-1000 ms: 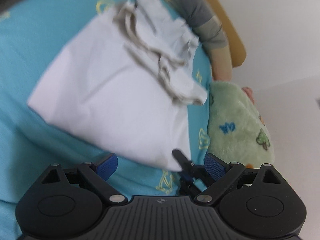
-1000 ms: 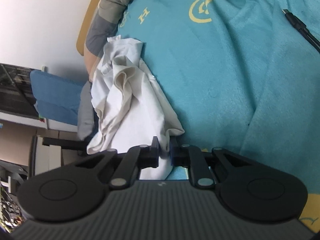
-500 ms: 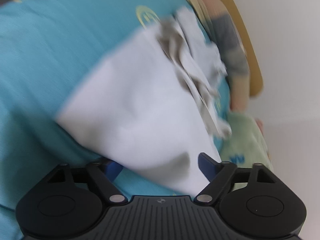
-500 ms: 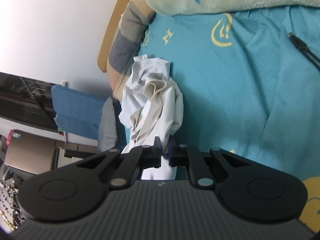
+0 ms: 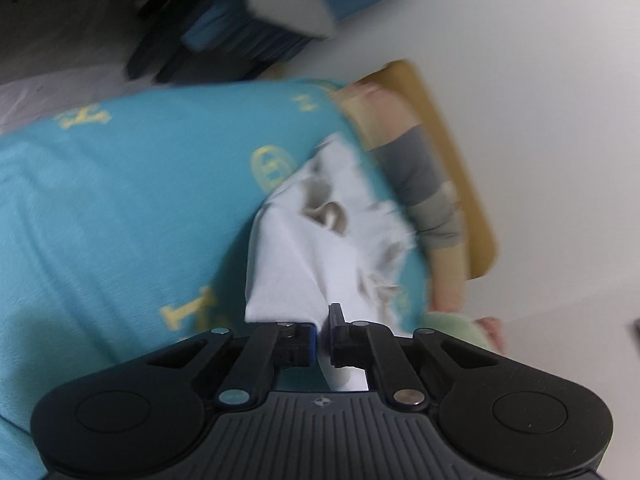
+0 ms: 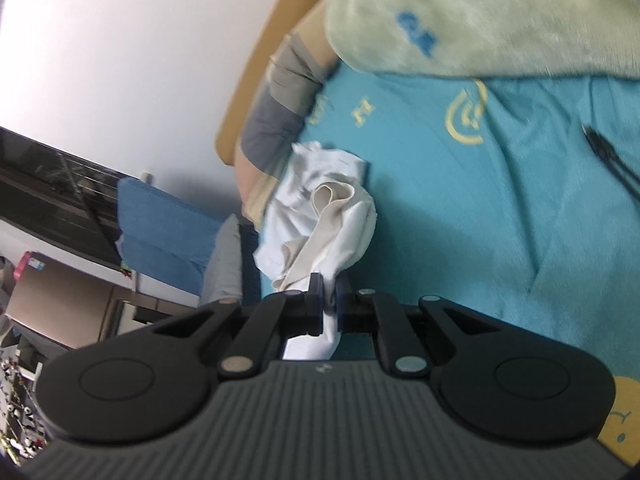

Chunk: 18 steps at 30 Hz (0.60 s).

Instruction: Fold clothes

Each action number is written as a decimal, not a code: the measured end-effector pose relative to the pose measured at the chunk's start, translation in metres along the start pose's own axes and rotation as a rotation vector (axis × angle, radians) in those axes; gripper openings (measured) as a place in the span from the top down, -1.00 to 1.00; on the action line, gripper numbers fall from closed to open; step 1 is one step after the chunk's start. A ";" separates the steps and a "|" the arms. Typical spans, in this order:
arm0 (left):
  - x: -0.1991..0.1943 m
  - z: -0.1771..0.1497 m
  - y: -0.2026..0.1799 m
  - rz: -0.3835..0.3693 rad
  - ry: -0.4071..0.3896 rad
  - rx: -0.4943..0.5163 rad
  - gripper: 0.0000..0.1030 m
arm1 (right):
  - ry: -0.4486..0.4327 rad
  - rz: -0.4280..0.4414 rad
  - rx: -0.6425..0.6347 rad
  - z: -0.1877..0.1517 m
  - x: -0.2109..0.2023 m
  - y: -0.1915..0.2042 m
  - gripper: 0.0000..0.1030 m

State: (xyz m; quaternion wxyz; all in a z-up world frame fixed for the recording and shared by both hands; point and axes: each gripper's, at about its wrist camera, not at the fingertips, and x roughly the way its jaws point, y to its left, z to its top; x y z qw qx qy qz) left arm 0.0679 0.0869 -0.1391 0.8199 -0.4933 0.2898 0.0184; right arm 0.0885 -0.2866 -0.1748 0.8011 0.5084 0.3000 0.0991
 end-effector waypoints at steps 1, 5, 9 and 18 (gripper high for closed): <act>-0.005 0.000 -0.006 -0.021 -0.009 0.012 0.90 | -0.009 0.010 -0.010 0.000 -0.006 0.003 0.84; -0.027 -0.006 -0.021 -0.081 -0.032 0.071 0.91 | -0.044 0.052 -0.049 -0.001 -0.029 0.016 0.84; -0.052 -0.014 -0.028 -0.122 -0.034 0.105 0.91 | -0.078 0.092 -0.087 -0.003 -0.053 0.028 0.84; -0.139 -0.043 -0.019 -0.199 -0.070 0.089 0.91 | -0.156 0.183 -0.196 -0.044 -0.124 0.036 0.84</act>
